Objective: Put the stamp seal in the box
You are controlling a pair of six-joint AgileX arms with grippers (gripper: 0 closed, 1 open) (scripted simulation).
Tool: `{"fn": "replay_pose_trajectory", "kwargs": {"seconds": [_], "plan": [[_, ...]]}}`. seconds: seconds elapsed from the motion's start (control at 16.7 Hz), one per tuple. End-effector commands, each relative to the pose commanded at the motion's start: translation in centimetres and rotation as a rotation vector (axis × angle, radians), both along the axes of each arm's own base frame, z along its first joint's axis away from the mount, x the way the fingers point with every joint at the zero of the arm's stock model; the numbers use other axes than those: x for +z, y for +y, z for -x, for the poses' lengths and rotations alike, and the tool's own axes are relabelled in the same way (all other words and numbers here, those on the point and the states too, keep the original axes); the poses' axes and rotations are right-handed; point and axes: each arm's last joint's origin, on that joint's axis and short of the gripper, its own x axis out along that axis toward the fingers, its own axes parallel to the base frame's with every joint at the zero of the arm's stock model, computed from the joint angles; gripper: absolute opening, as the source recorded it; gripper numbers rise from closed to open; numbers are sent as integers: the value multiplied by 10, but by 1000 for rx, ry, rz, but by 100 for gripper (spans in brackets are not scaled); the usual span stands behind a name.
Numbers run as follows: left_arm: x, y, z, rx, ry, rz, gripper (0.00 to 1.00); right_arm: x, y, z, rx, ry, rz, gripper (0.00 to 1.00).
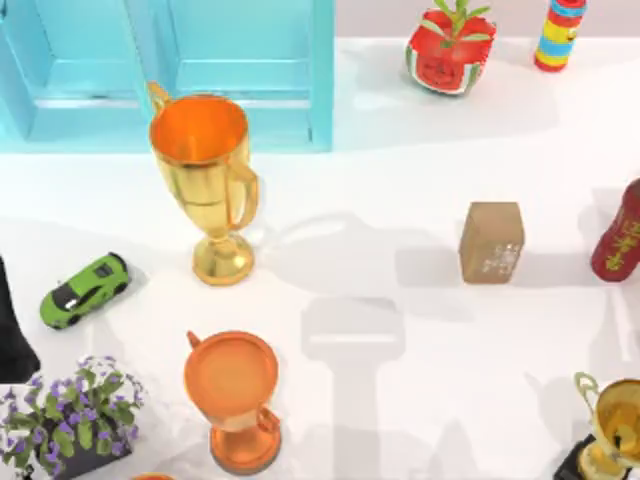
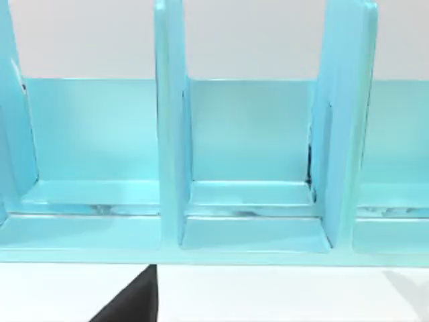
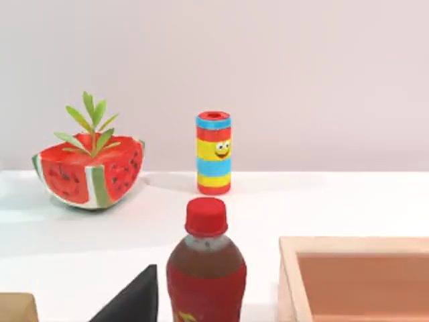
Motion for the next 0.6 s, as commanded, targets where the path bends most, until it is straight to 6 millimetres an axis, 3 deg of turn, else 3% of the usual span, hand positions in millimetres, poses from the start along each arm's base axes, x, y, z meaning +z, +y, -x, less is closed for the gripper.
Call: {"fn": "replay_pose_trajectory", "kwargs": {"seconds": [0.3,0.6], "plan": [[0,0,0,0,0,0,100,11,2,0,13,51,-14,100],[0,0,0,0,0,0,100,65,10,-15,64,288,-66,100]]}}
